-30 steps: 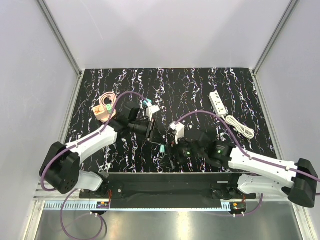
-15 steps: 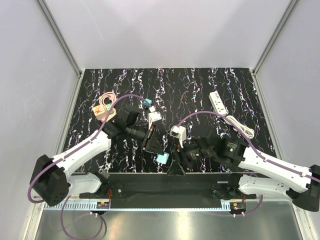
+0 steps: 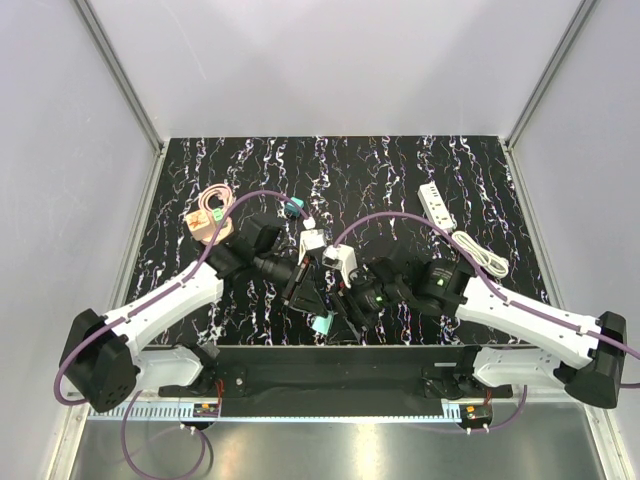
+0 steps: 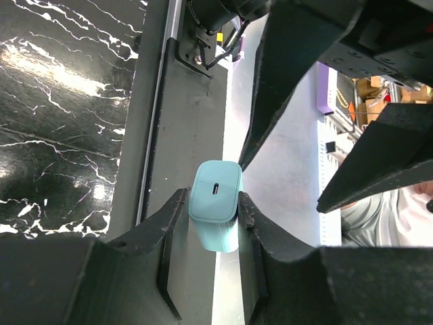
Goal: Insert the plug
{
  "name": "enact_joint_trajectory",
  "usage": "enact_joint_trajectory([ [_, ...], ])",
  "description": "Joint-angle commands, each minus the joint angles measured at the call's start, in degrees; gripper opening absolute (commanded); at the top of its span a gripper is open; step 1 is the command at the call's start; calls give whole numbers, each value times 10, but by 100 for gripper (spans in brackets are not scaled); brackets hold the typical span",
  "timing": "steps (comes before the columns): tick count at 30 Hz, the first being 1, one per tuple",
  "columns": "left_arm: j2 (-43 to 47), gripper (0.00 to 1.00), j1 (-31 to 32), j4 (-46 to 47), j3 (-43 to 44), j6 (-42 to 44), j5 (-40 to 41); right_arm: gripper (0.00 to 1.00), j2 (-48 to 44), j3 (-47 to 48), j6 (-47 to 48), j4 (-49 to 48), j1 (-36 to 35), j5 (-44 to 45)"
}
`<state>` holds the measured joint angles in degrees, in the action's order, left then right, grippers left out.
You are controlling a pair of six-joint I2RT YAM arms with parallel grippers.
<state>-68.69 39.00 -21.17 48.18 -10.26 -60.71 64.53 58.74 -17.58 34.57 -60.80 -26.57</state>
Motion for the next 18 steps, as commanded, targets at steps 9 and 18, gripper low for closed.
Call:
enact_joint_trajectory([
  [9,27,0,7,15,18,19,-30,66,-5,36,11,6,38,-1],
  [18,37,0,6,14,27,24,-29,63,-14,18,11,-2,61,-28],
])
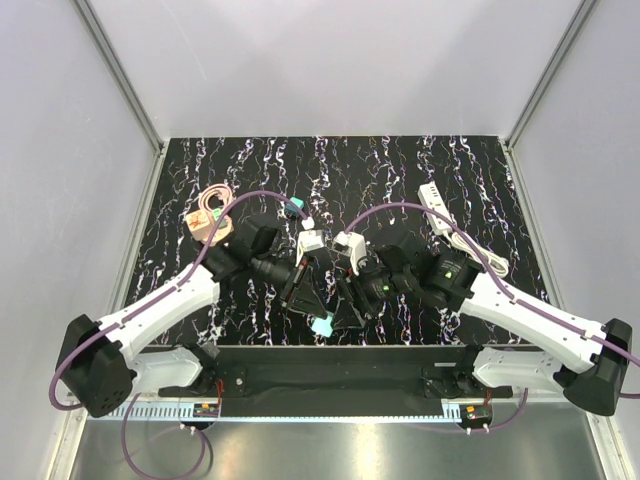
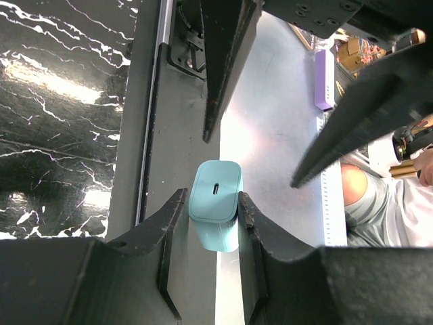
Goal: Insert the plug
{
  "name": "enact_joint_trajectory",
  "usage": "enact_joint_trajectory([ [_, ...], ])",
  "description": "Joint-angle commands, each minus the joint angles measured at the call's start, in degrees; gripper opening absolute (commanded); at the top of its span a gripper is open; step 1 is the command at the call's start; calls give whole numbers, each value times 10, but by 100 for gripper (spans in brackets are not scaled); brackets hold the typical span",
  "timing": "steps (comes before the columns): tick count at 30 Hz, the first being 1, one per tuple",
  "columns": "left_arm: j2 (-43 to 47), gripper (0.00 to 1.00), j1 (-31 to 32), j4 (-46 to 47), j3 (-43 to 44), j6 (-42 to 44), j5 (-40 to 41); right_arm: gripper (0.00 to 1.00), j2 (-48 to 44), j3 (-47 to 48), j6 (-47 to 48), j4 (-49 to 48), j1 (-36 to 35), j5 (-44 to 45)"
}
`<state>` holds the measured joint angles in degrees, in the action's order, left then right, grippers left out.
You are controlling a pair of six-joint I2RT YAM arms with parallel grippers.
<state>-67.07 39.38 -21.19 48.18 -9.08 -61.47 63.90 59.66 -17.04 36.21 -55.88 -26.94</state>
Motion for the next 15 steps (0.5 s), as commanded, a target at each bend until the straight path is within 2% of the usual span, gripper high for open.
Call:
enact_joint_trajectory([
  [1,23,0,3,15,27,12,-24,60,-5,9,4,-21,15,-39],
  [3,28,0,4,14,24,17,-33,59,-4,6,5,-31,20,-57],
  [6,36,0,4,14,23,21,-41,63,2,5,3,-49,24,-107],
  [15,43,0,3,14,26,22,-47,63,44,0,1,-60,27,-121],
])
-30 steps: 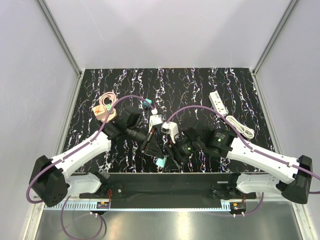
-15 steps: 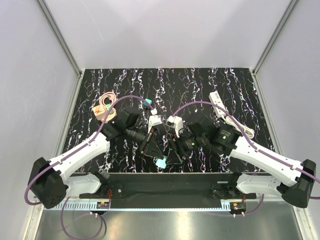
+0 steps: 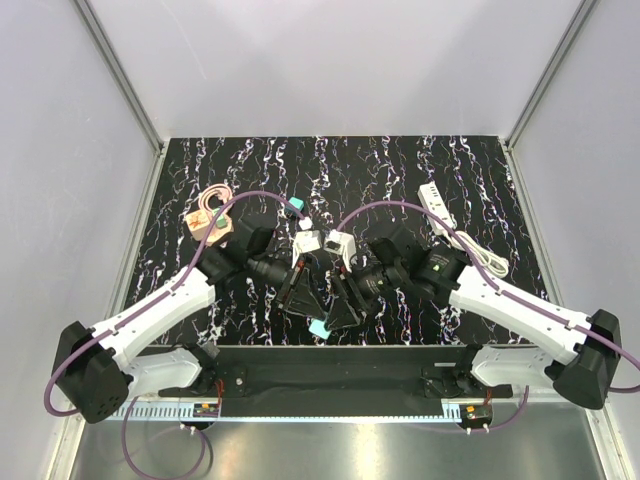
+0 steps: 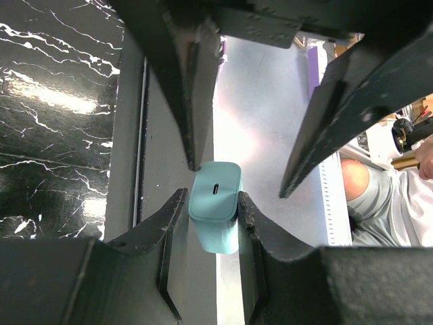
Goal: Insert the plug
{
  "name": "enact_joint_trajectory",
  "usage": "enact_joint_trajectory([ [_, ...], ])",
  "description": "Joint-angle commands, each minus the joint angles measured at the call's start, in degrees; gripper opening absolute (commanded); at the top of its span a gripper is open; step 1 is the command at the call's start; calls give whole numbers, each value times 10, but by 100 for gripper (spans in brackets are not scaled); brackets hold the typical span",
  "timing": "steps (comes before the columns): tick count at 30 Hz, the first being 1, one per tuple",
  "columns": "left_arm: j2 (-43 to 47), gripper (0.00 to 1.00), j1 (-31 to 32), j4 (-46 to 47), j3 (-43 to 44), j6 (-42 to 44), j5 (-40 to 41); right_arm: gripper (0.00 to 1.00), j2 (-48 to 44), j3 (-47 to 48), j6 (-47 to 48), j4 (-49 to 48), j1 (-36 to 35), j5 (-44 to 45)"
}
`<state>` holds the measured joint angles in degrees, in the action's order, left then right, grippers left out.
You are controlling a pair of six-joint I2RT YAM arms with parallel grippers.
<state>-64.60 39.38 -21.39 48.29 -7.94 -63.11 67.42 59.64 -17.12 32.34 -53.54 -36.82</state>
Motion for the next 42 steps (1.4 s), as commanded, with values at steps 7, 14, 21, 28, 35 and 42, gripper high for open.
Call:
enact_joint_trajectory([
  [7,26,0,3,16,21,15,-46,58,13,-6,3,-43,4,-25],
  [14,29,0,3,16,24,16,-47,47,10,-11,-6,-66,5,-47],
  [21,25,0,4,16,31,17,-49,50,6,-41,-31,-100,5,-87],
  [28,25,0,3,16,35,15,-52,18,-5,-54,-41,-119,5,-80],
  [35,30,0,4,17,30,15,-59,44,-22,-51,-50,-125,5,-48],
  [42,32,0,4,17,22,19,-58,39,-21,-50,-51,-127,5,-42],
])
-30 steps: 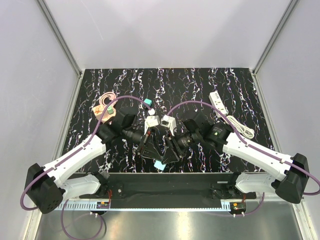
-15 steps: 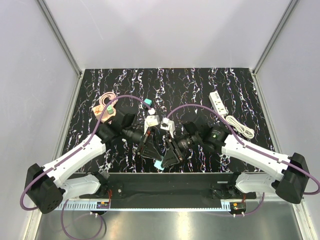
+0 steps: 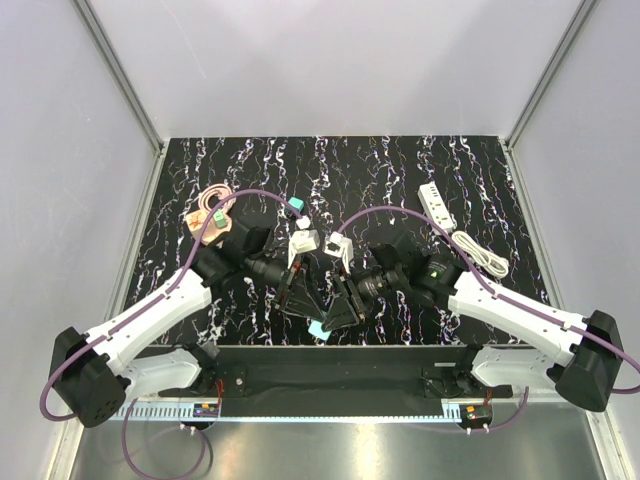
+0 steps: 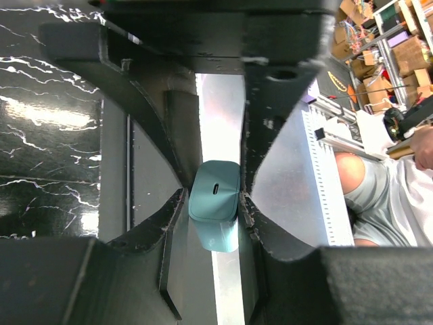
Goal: Insert the plug
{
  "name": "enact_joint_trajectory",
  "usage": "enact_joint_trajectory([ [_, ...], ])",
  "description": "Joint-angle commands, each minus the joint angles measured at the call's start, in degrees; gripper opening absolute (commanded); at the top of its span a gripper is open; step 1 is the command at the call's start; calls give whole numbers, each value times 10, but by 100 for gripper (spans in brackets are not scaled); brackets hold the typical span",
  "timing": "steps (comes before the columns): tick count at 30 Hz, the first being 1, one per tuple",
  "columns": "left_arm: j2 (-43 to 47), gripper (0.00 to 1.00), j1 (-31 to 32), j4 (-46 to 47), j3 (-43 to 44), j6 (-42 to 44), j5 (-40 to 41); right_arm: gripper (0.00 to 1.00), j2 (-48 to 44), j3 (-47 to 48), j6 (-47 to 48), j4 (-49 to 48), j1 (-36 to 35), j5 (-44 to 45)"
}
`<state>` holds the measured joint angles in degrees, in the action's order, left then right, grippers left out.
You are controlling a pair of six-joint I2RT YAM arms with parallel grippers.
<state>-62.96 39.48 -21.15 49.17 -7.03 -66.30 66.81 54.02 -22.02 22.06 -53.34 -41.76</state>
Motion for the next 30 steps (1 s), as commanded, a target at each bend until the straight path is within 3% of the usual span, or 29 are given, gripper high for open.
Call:
enact_joint_trajectory([
  [1,15,0,2,14,13,10,-23,31,-14,6,-2,-24,3,5],
  [3,17,0,2,14,11,11,-20,27,-10,5,-7,-25,3,2],
  [6,20,0,2,14,16,7,-8,7,-4,-1,-11,-32,3,-11],
  [7,20,4,2,14,21,1,5,0,-4,-2,-14,-33,3,-13],
  [8,22,41,2,14,22,-4,22,0,-4,-8,-19,-37,4,-11],
  [9,25,54,2,15,24,-8,57,0,-6,-10,-21,-39,3,-7],
  [11,27,75,1,11,42,-18,136,0,-6,-18,-22,-38,4,12],
  [14,18,89,-26,9,77,-54,228,0,-7,-26,-26,-23,26,59],
  [19,-38,99,-153,4,109,-162,238,0,1,-2,0,60,114,184],
  [24,-54,99,-164,-52,124,-119,306,0,72,89,115,100,265,354],
  [30,-24,99,-164,-86,77,-83,377,0,219,244,260,94,373,504],
])
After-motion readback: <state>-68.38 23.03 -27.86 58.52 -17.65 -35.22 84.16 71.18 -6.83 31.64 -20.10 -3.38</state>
